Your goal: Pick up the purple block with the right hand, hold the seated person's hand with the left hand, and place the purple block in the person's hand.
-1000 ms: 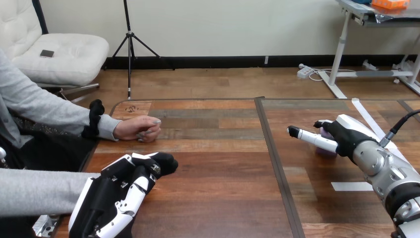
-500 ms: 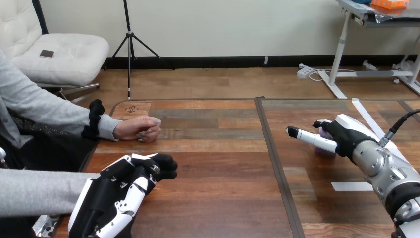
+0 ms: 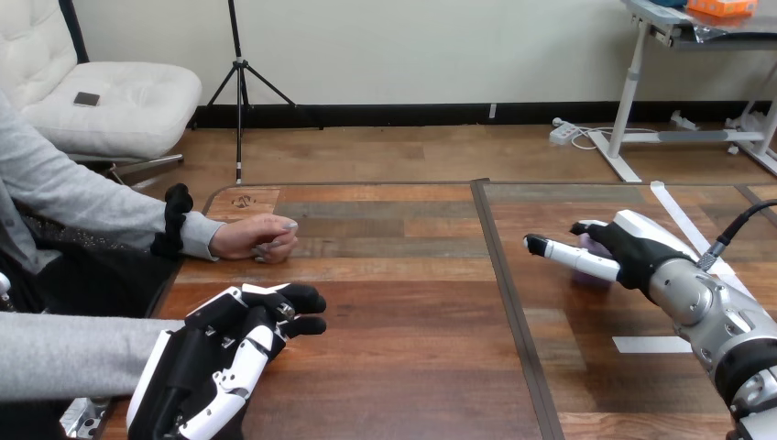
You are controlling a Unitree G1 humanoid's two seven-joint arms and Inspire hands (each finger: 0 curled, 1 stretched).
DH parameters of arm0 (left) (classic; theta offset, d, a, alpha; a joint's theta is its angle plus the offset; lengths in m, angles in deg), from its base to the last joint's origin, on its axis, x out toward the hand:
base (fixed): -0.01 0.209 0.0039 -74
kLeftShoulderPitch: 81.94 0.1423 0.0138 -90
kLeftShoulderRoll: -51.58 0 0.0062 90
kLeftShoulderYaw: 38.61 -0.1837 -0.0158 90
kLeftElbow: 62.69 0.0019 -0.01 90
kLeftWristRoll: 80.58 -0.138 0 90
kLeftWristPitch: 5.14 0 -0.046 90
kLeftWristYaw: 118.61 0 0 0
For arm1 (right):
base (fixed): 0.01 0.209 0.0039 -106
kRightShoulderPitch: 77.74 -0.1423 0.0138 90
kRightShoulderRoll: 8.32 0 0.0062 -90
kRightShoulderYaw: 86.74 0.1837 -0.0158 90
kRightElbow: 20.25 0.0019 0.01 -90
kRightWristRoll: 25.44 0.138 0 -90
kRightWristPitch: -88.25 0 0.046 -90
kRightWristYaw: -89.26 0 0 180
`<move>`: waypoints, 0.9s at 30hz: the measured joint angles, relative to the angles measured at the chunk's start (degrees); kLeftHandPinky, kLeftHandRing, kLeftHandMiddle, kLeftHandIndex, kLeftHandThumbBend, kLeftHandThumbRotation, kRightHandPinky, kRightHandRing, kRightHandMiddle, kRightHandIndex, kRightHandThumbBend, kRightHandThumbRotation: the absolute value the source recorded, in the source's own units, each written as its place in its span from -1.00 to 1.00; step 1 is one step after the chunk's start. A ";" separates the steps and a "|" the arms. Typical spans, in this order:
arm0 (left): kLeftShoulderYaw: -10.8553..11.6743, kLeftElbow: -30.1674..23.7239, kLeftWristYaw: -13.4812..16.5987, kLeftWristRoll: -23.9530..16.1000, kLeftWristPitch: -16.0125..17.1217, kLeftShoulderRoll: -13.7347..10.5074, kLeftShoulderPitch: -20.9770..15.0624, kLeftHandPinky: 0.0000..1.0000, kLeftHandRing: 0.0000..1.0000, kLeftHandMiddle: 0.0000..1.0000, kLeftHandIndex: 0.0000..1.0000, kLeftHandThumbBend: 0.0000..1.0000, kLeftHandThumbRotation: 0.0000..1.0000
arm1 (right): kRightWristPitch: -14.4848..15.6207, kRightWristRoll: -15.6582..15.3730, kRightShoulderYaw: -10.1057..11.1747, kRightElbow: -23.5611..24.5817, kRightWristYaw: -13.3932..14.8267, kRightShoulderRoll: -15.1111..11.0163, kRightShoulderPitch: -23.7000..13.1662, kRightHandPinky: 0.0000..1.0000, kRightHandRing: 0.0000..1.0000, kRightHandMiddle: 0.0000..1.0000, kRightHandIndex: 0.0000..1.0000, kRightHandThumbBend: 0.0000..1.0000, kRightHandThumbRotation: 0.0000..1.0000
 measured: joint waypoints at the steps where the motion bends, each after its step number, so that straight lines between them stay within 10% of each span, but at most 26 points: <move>1: -0.03 0.00 0.00 0.03 0.00 0.00 0.00 0.27 0.36 0.27 -0.16 -1.00 -1.00 | -0.24 0.00 0.00 0.15 -0.10 -0.04 0.11 0.81 0.96 0.97 0.89 0.81 1.00; 27: -0.02 0.00 -0.28 0.17 0.94 0.02 0.01 0.29 0.38 0.29 -0.15 -1.00 -1.00 | -10.37 -0.29 -0.59 6.48 -1.87 -3.93 6.45 0.88 0.97 0.95 0.89 0.83 1.00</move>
